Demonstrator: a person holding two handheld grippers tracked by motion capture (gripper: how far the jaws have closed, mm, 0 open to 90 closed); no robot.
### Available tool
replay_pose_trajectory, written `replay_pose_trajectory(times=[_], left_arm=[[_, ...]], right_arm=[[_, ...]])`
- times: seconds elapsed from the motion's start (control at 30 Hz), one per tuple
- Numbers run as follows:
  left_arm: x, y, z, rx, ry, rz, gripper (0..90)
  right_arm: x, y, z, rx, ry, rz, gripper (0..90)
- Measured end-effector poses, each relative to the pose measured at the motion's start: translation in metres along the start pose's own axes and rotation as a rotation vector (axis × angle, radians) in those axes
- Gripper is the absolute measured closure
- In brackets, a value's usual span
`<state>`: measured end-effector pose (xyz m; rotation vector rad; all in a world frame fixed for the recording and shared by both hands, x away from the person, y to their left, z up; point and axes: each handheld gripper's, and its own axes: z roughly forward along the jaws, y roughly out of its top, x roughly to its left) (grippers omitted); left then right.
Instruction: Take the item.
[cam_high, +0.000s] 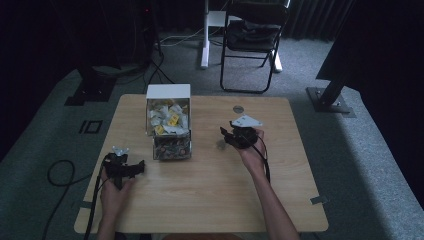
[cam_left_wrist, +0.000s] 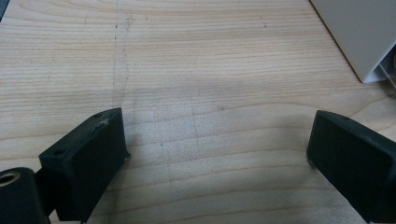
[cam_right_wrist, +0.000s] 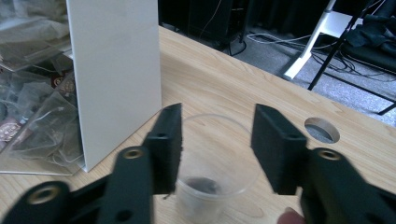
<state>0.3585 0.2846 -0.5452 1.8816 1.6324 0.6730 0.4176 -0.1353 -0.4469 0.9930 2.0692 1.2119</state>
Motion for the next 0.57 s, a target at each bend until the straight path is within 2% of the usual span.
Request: replay_pose_trajectory(times=[0.1,0.13,0.27,0.37,0.43,0.47,0.57], left_arm=[[0.0,0.0,0.0,0.0,0.0,-0.001,5.6],[0.0,0.0,0.0,0.0,0.0,0.0,5.6],[0.0,0.0,0.0,-0.003,0.001,-0.004,5.6],[0.0,0.0,0.0,0.001,0.001,0.001,5.6],[0.0,0.0,0.0,0.0,0.001,0.0,5.6],[0.0,0.0,0.0,0.001,0.001,0.001,5.6],[0.0,0.0,0.0,0.0,0.001,0.0,5.6]], right_arm=[[0.001,0.0,-0.002,-0.001,0.001,0.002,45.8],[0.003,0.0,-0.006,-0.009,-0.002,0.004,40.8],[0.006,-0.004,-0.011,-0.007,-0.002,0.007,35.9],[0.013,-0.018,-0.02,0.002,0.003,0.008,30.7],[0.014,-0.021,-0.021,0.008,0.004,0.006,30.1],[0.016,-0.031,-0.026,0.025,0.002,0.007,28.7],[0.015,-0.039,-0.03,0.041,0.004,0.009,27.7]])
